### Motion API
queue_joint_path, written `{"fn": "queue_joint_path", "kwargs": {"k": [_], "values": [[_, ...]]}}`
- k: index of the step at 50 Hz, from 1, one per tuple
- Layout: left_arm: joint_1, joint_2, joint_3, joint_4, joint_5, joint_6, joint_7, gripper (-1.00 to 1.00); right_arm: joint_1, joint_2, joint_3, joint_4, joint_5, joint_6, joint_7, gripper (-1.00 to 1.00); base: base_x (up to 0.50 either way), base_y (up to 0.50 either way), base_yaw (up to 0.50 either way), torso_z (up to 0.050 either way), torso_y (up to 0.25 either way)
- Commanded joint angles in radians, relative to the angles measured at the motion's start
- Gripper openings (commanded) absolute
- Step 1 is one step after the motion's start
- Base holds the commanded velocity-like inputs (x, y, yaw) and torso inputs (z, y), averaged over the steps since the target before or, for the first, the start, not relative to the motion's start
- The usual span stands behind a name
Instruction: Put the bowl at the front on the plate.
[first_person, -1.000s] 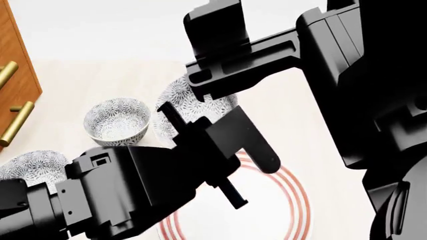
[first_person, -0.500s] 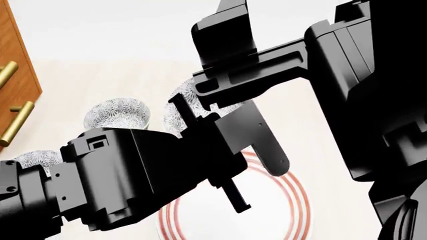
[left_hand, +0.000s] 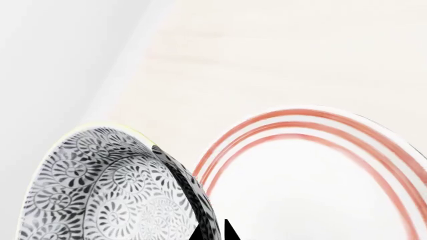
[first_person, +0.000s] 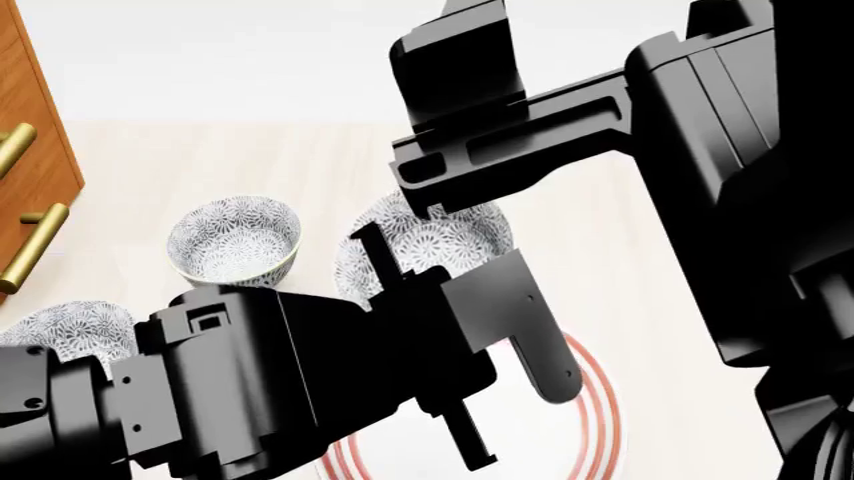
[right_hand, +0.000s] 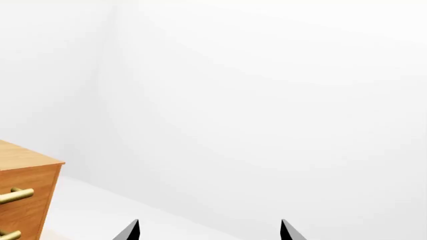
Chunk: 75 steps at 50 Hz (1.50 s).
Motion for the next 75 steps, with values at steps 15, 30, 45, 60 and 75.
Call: {"fn": "queue_joint_path", "kwargs": {"k": [15, 30, 45, 60, 75], "values": [[0.015, 0.001, -0.006, 0.045, 0.09, -0.084, 0.083, -1.0, -0.034, 0.02, 0.008, -0.012, -0.026, -0.019, -0.026, 1.0, 0.0, 0.0, 0.0, 0.0, 0.001], [0.016, 0.001, -0.007, 0.059, 0.112, -0.107, 0.123, -1.0, -0.049, 0.036, 0.012, -0.026, -0.017, -0.029, -0.02, 1.0, 0.0, 0.0, 0.0, 0.0, 0.0], [0.033, 0.001, -0.007, 0.077, 0.12, -0.097, 0.166, -1.0, -0.074, 0.048, 0.019, -0.031, -0.029, -0.043, -0.025, 1.0, 0.0, 0.0, 0.0, 0.0, 0.001], [0.054, 0.001, -0.007, 0.118, 0.138, -0.096, 0.18, -1.0, -0.074, 0.054, 0.019, -0.032, -0.03, -0.049, -0.029, 1.0, 0.0, 0.0, 0.0, 0.0, 0.001], [0.081, 0.001, -0.007, 0.135, 0.136, -0.087, 0.165, -1.0, -0.091, 0.055, 0.022, -0.035, -0.053, -0.061, -0.05, 1.0, 0.0, 0.0, 0.0, 0.0, 0.0]]}}
